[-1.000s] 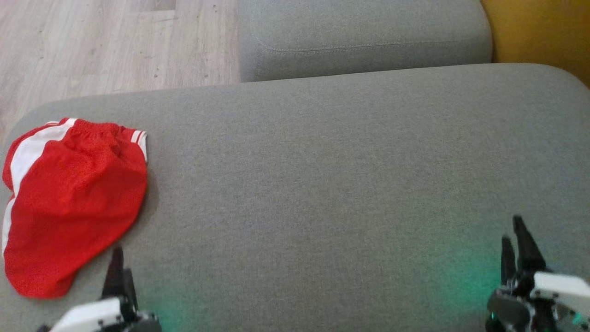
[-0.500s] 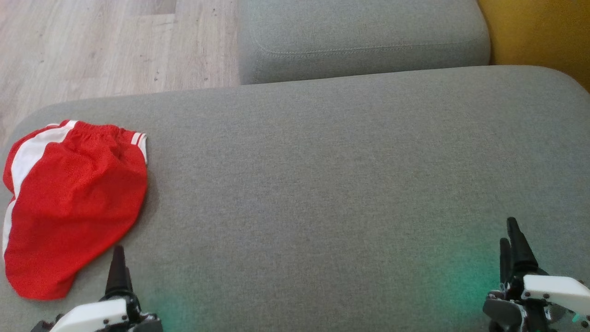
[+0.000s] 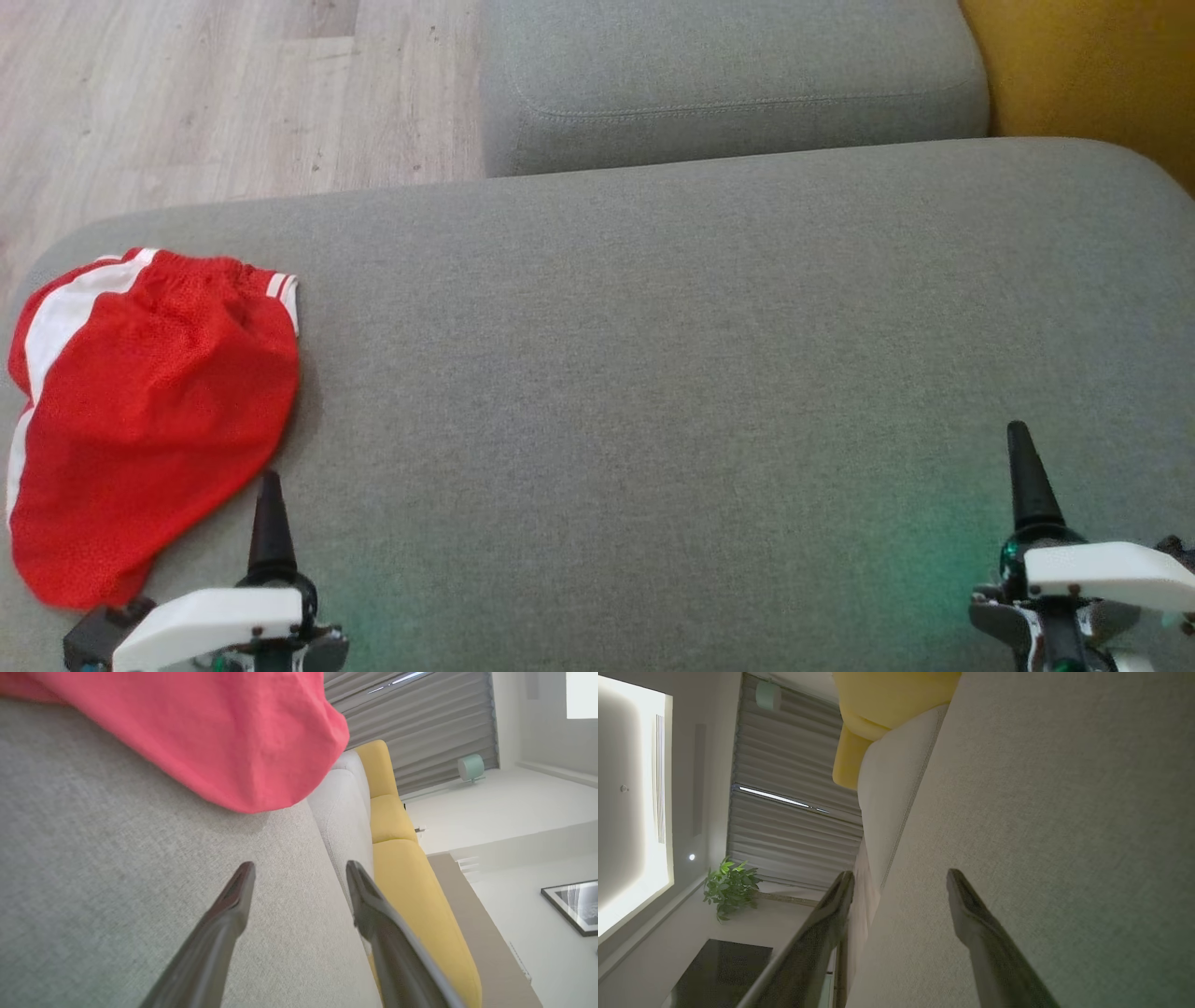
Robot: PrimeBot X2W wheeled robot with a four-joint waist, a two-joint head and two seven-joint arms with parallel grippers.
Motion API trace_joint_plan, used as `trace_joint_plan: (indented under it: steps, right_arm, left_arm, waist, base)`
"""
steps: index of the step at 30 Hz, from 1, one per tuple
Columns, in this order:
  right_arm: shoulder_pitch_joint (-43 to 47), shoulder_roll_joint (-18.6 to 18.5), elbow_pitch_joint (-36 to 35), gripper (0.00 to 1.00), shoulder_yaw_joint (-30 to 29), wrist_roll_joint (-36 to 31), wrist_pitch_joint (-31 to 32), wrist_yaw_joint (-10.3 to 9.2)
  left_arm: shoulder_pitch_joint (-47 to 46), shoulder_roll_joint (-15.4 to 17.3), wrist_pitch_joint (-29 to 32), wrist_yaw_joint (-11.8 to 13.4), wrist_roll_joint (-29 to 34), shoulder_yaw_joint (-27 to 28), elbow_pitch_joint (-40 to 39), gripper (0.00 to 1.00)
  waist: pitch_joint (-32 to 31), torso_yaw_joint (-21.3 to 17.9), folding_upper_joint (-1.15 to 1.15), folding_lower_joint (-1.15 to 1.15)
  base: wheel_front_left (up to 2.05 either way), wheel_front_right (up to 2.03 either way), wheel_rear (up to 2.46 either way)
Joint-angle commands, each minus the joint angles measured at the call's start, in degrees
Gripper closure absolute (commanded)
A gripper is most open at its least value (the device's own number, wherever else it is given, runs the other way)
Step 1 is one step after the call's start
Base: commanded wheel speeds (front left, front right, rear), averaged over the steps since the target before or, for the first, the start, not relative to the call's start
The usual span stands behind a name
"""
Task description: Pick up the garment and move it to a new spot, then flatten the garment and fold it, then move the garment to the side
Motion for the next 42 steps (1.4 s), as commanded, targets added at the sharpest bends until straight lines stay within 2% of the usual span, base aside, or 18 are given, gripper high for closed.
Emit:
trace_joint_plan:
  steps: [1, 10, 42]
  right_arm:
    - [-1.07, -0.38, -2.52, 0.0, 0.72, -2.11, -0.65, 0.12]
    - [-0.65, -0.58, -3.72, 0.0, 2.32, -9.77, -2.16, 0.16]
    - [1.33, -0.39, -5.34, 0.0, 6.06, -32.52, -7.41, 0.27]
  left_arm:
    - [-1.08, 0.3, -0.62, 0.21, 2.07, -0.14, -2.42, 0.0]
    - [-0.57, 0.32, -2.13, 1.98, 9.75, -2.08, -4.21, 0.0]
    - [1.79, 0.41, -7.33, 7.05, 29.77, -6.97, -7.27, 0.0]
  waist:
    - [-0.07, 0.01, 0.0, 0.0]
    - [-0.43, -0.24, 0.0, 0.0]
    - [-2.45, -1.32, 0.0, 0.0]
  base:
    - [0.0, 0.0, 0.0]
    - [0.0, 0.0, 0.0]
    - [0.0, 0.0, 0.0]
